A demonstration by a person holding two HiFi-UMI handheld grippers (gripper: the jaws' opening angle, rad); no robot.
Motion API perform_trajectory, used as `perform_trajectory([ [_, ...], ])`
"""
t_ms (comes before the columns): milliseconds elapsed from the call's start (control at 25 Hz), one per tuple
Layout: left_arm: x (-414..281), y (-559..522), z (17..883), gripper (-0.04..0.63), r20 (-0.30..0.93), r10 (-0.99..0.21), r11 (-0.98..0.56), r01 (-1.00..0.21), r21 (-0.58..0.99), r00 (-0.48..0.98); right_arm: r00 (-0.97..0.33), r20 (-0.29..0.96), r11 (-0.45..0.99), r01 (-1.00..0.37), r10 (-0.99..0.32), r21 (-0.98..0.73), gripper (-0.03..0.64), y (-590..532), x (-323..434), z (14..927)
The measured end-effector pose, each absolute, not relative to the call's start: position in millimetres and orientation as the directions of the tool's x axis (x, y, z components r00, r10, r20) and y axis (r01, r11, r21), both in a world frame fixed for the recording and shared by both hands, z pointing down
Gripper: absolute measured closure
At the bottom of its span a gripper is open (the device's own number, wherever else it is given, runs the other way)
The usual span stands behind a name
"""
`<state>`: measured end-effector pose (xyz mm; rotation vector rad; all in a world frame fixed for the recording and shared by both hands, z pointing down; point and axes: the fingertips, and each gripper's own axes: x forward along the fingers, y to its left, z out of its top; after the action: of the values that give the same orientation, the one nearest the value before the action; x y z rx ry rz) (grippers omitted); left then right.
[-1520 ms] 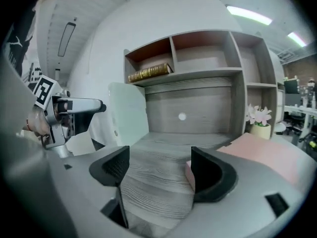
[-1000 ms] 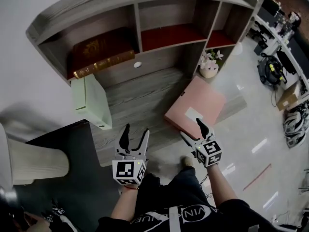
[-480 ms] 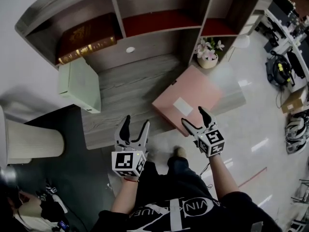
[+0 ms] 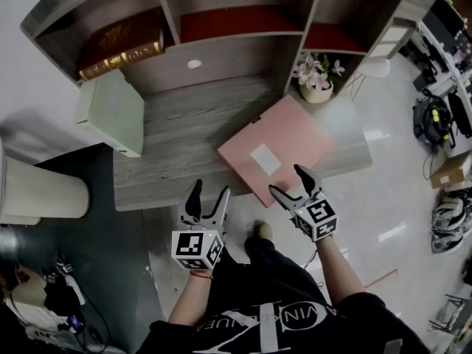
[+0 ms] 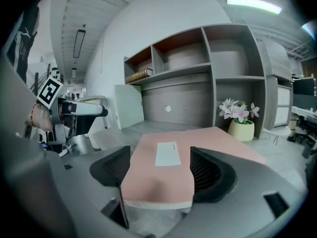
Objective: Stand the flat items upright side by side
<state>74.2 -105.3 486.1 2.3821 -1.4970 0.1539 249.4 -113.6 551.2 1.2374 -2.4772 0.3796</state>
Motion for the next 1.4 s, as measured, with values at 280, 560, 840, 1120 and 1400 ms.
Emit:
perform_trajectory([
  [280,104.0,-77.3,529.1,0.316,0.310,-0.851,-0.303,-0.879,0.368,0.423,-0.628,0.429,0.668,-0.740,-0.649,-0.074,0.235,-103.6,264.7,564.9],
  [560,145.1,-59.3,573.4,0.315,0.375,-0.788,-0.272,-0.822,0.500,0.488,-0.657,0.439,0.710,-0.701,-0.613,-0.058,0.237,-96.7,276.9,569.7],
  [840,177.9,-54.3,607.9,0.305,0.398,-0.736,-0.174,-0.722,0.670,0.548,-0.667,0.442,0.720,-0.691,-0.601,-0.063,0.244,-92.7,281.2,578.3],
  [1120,191.4,-59.9,636.2,0.294,0.348,-0.743,-0.033,-0.550,0.834,0.572,-0.661,0.456,0.715,-0.695,-0.596,-0.073,0.244,-96.0,290.7,586.5],
  [1400,201.3,-62.9,649.5,0.244,0.252,-0.780,0.016,-0.385,0.923,0.573,-0.654,0.462,0.705,-0.704,-0.599,-0.084,0.245,-96.4,295.8,591.5],
])
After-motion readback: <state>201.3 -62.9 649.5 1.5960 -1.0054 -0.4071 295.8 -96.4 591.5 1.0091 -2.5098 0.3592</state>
